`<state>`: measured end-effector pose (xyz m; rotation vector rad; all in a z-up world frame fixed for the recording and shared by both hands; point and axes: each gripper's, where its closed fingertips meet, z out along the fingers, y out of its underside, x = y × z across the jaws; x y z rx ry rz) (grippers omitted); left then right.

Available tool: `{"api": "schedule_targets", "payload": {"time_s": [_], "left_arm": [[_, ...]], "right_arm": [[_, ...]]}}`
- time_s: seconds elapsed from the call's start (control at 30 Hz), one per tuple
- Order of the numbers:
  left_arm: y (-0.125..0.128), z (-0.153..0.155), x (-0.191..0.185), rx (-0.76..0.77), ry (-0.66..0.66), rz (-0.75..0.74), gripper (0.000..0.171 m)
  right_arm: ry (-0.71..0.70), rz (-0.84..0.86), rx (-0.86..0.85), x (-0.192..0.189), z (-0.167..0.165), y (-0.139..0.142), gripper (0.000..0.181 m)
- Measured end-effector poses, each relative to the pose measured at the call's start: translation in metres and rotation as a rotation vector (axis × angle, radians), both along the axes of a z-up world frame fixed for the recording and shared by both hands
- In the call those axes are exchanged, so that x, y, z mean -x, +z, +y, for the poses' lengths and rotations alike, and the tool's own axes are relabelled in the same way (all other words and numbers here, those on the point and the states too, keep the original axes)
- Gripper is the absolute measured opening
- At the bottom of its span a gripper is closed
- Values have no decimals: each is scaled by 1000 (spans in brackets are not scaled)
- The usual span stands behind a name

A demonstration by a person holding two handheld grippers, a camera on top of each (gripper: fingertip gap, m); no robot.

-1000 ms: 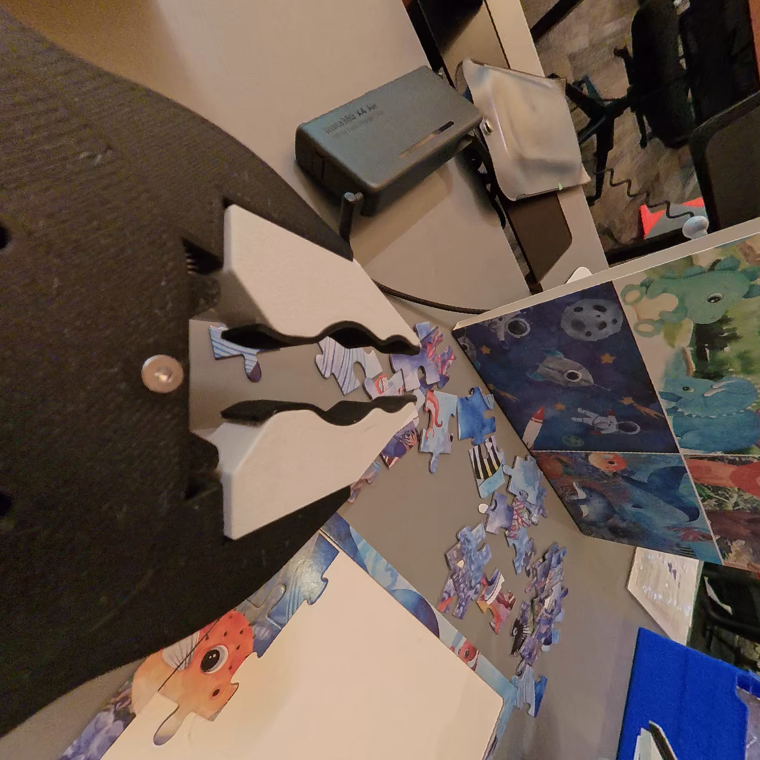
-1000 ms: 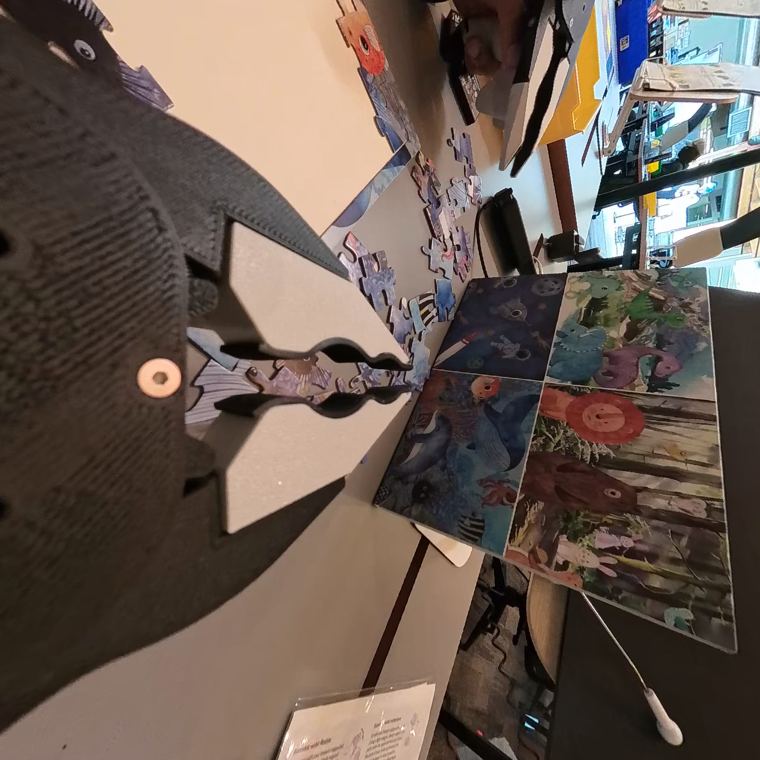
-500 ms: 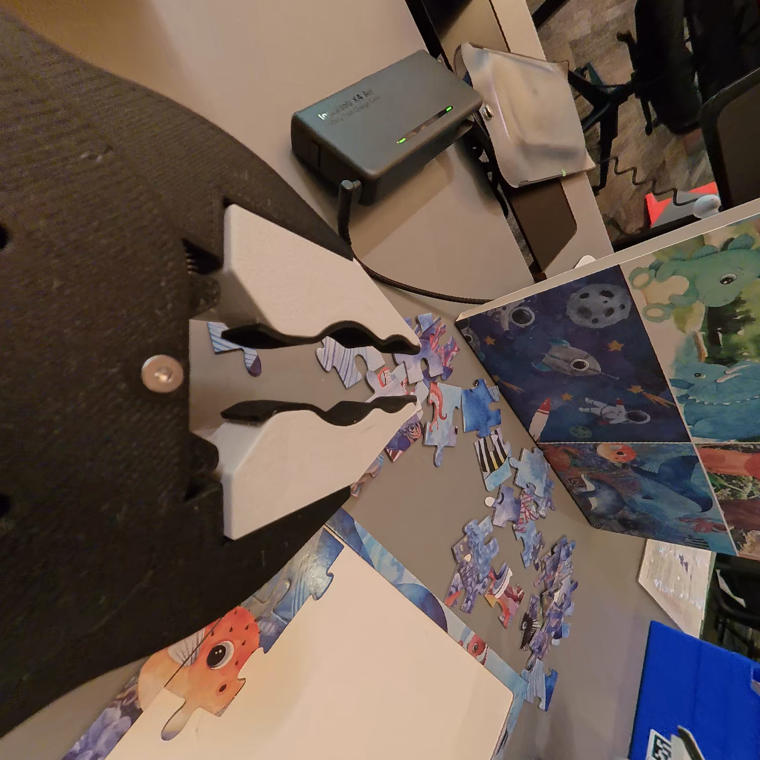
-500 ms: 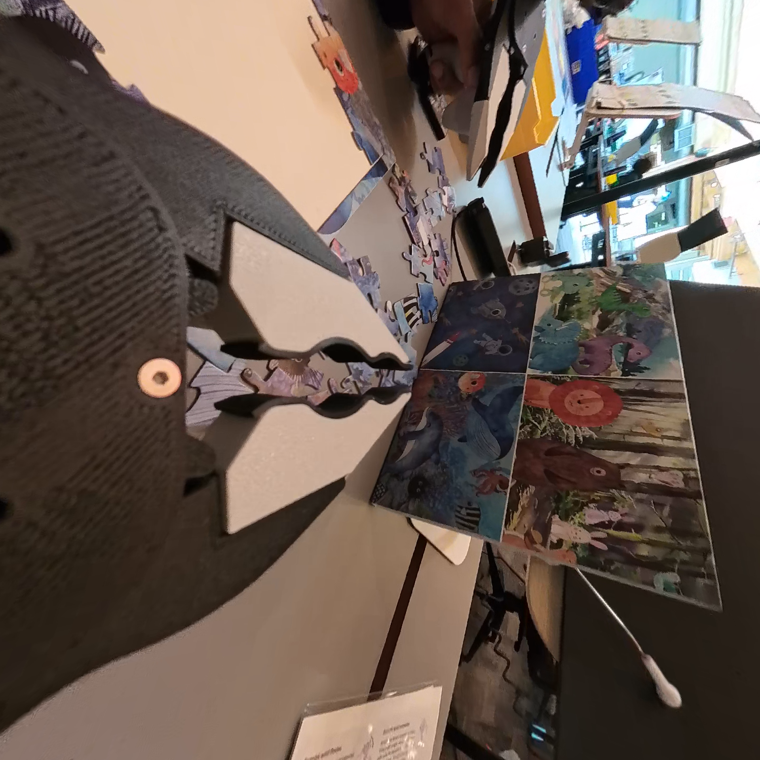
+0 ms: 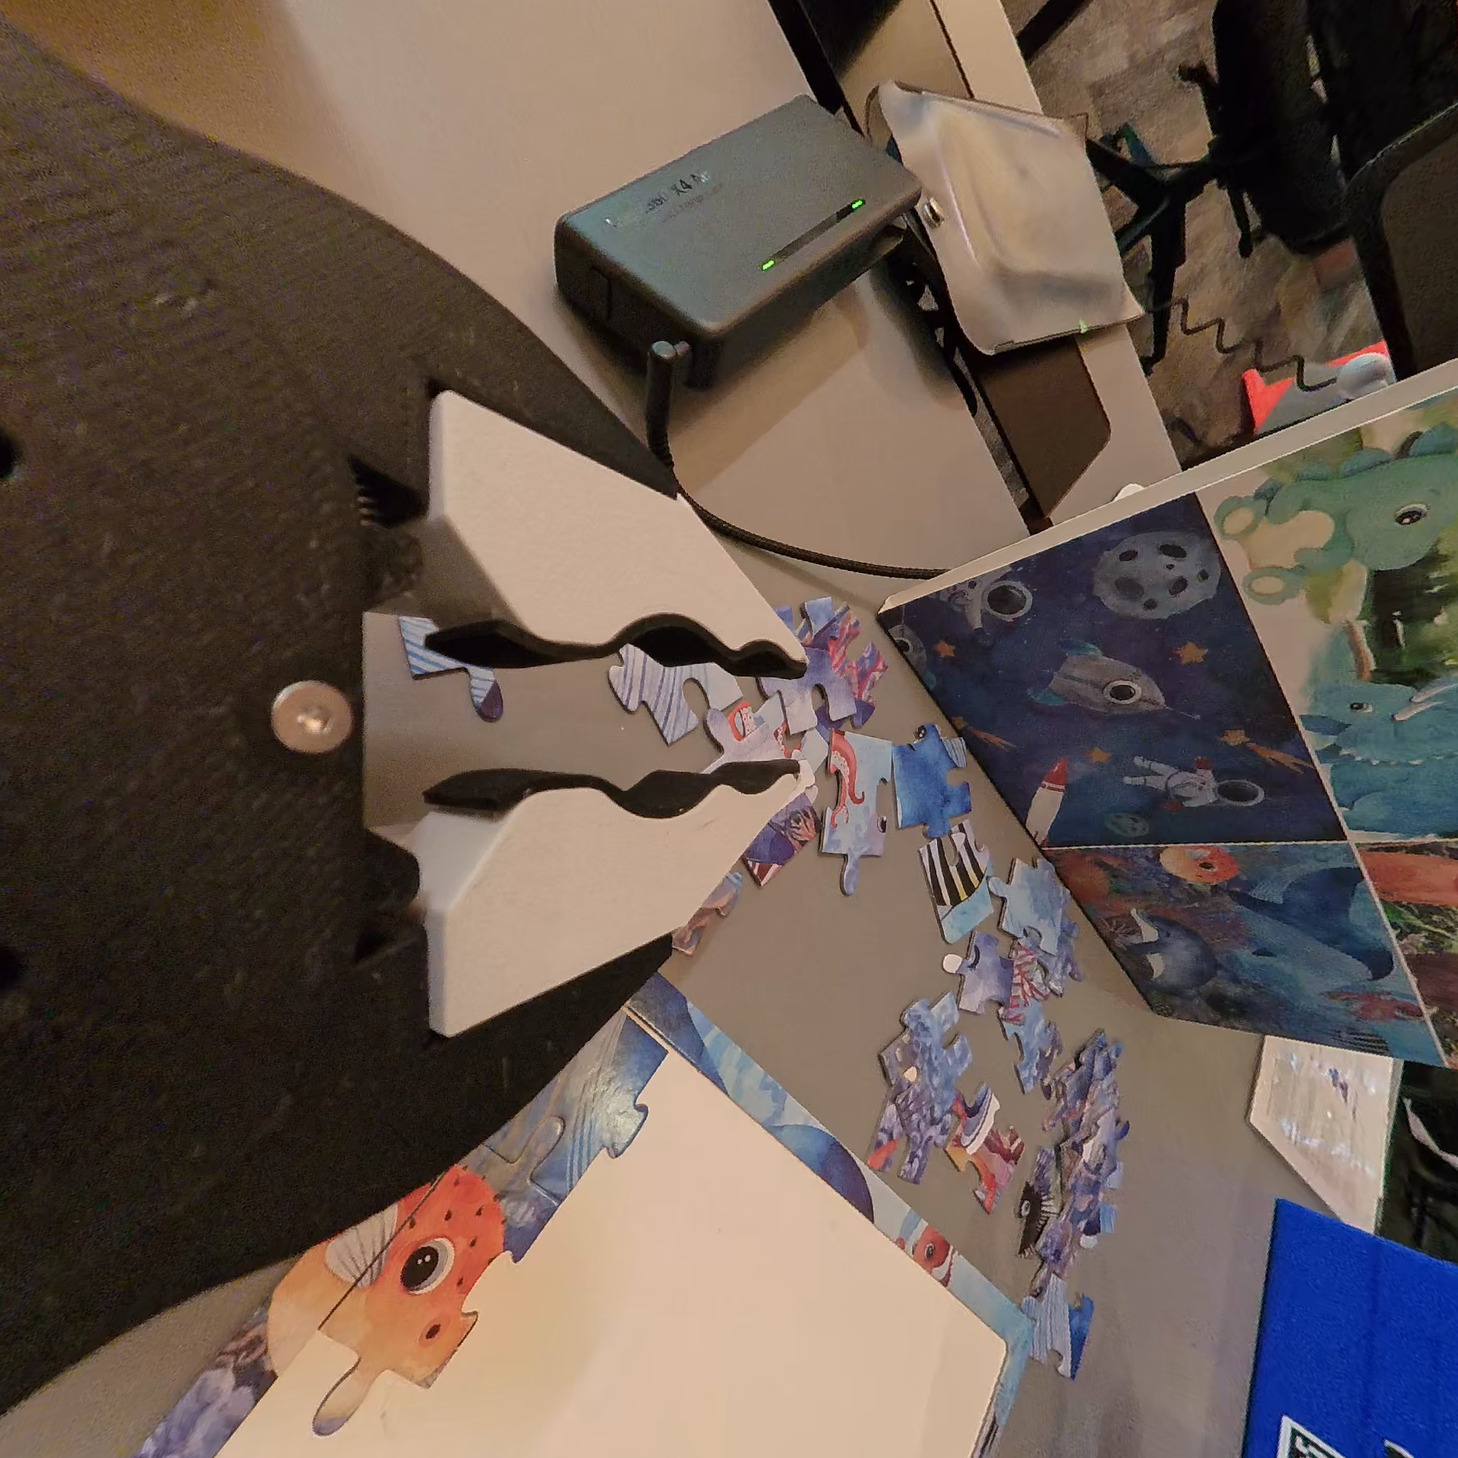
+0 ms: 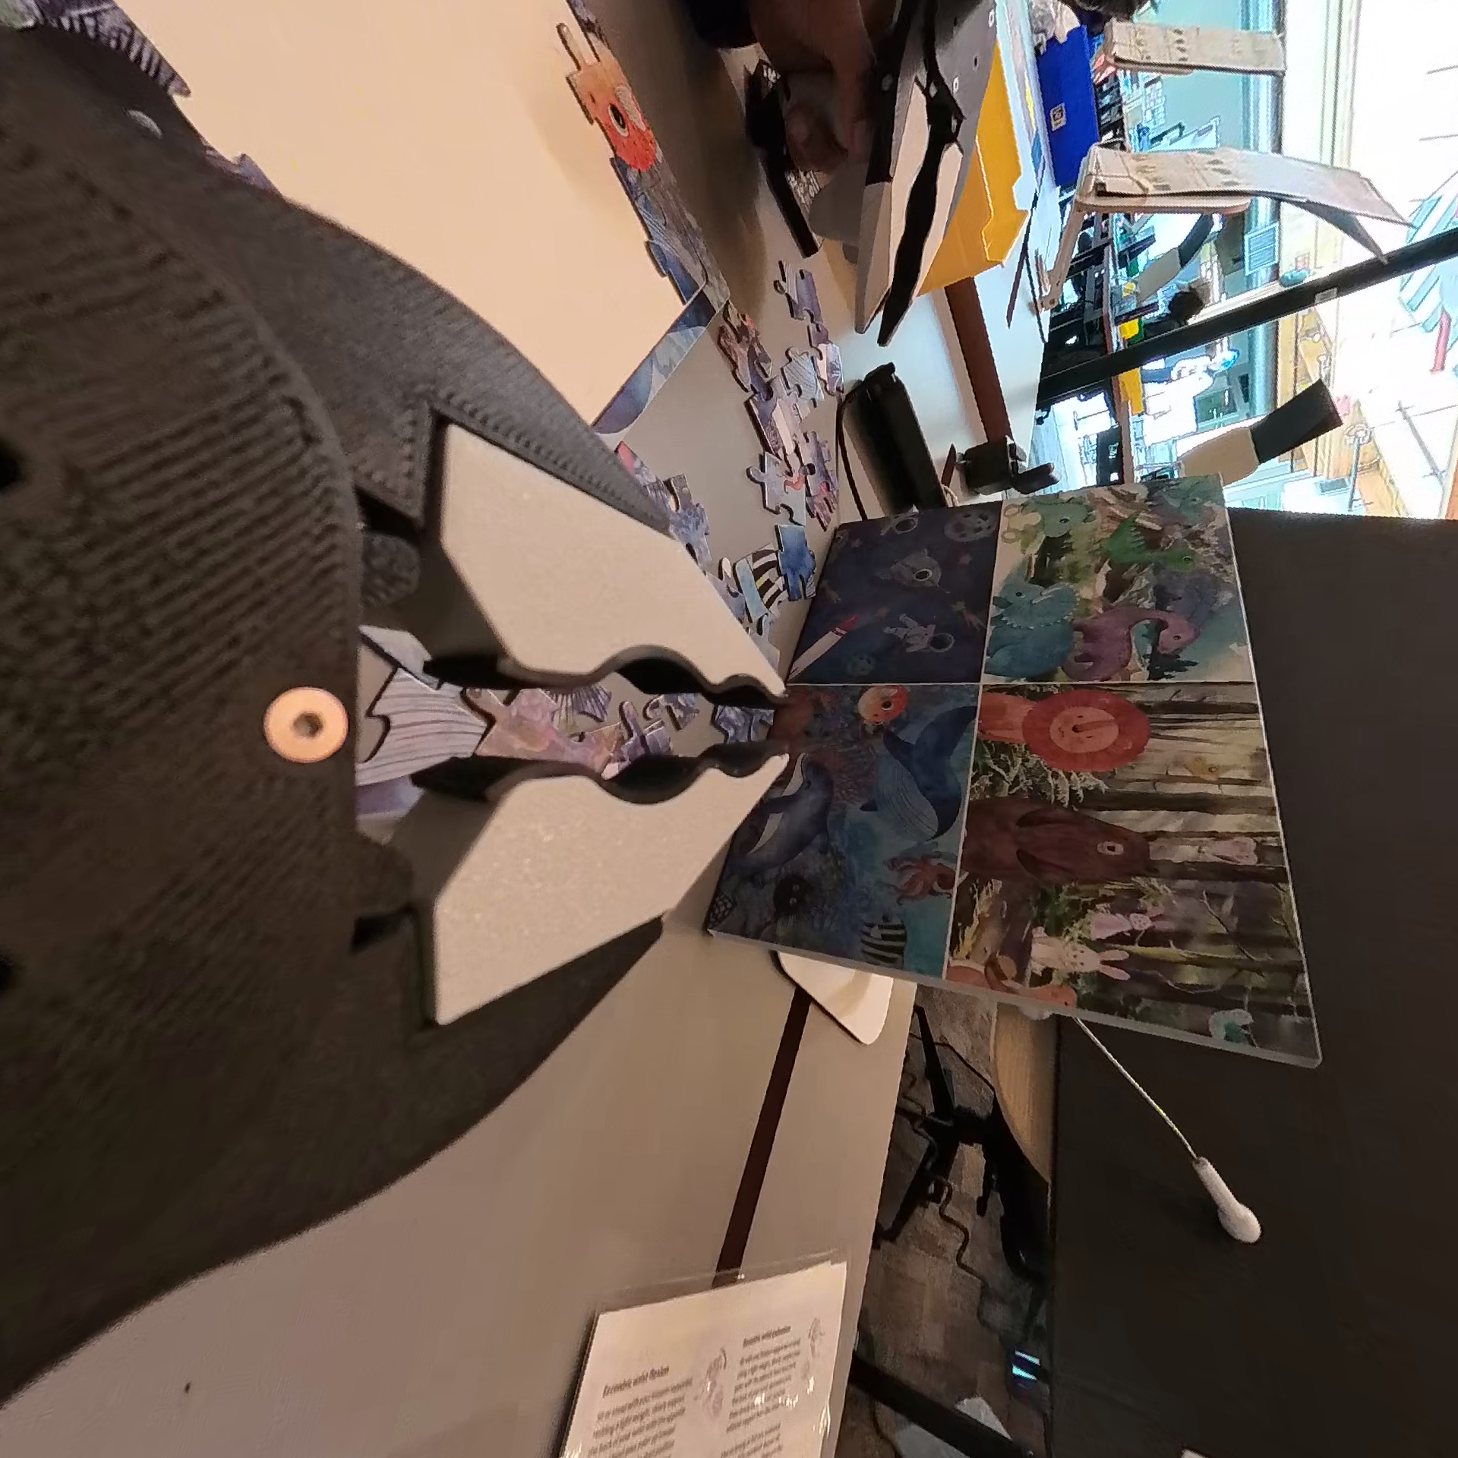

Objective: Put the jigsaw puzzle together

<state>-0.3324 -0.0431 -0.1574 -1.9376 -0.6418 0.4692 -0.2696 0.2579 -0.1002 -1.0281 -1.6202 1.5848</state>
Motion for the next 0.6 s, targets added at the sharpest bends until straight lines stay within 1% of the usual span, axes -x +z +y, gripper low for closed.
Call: {"api": "schedule_targets", "payload": {"time_s": [0.27,0.6], "left_arm": [[-2,1,-1,16,-4,4,19],[-3,2,-1,28,-6,7,19]], "right_arm": [[-16,7,22,-1,7,4,6],[-6,-5,18,0,4,1,7]]}}
